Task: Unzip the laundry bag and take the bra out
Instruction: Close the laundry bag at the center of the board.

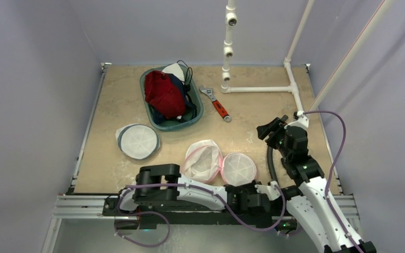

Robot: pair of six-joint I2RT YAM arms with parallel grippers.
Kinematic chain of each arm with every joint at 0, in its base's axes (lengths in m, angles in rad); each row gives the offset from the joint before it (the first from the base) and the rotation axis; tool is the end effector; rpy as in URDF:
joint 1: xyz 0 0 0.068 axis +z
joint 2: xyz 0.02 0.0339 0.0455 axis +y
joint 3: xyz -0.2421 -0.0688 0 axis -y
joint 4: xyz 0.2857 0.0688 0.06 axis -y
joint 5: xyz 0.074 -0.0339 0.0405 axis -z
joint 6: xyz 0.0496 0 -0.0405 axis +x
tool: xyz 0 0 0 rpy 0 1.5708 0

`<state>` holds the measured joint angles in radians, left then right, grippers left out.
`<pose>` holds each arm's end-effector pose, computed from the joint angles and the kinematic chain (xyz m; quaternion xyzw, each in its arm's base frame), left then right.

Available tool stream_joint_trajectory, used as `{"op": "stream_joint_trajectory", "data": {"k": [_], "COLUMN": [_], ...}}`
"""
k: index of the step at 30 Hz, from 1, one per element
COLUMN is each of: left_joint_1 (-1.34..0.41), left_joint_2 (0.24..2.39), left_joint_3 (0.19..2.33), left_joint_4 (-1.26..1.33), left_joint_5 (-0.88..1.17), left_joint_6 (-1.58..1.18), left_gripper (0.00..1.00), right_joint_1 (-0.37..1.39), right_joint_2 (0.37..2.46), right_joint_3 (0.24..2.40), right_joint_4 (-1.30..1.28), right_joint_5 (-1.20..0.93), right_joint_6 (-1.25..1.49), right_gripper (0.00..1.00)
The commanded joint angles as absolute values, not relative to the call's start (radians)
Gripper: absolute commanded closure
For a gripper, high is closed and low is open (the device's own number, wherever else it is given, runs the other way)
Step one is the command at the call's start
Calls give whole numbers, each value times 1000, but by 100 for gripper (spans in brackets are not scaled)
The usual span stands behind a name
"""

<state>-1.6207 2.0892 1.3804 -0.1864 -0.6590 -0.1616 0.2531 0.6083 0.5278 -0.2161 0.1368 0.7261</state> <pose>0.0071 -0.4676 0.0950 0.5151 0.7370 -0.0520 0.4345 0.2231 0.0507 0.2527 0.2274 0.7701 0.2306 0.5496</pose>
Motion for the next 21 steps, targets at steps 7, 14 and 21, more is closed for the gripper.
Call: {"op": "stream_joint_trajectory", "data": {"k": [7, 14, 21], "left_joint_1": [-1602, -1589, -1556], "left_joint_2": [1689, 1384, 1061], "left_joint_3": [1157, 925, 598], "left_joint_4": [42, 190, 347], "left_joint_5": [-742, -782, -902], "left_joint_6": [-253, -370, -585], "left_gripper": [100, 100, 100], "right_joint_1": [251, 252, 252], "right_joint_2": [546, 520, 524], "right_joint_3": [559, 510, 446], "right_joint_4": [-226, -159, 26], "right_joint_5": [115, 4, -283], "right_joint_6": [703, 693, 613], "right_gripper": [30, 30, 32]}}
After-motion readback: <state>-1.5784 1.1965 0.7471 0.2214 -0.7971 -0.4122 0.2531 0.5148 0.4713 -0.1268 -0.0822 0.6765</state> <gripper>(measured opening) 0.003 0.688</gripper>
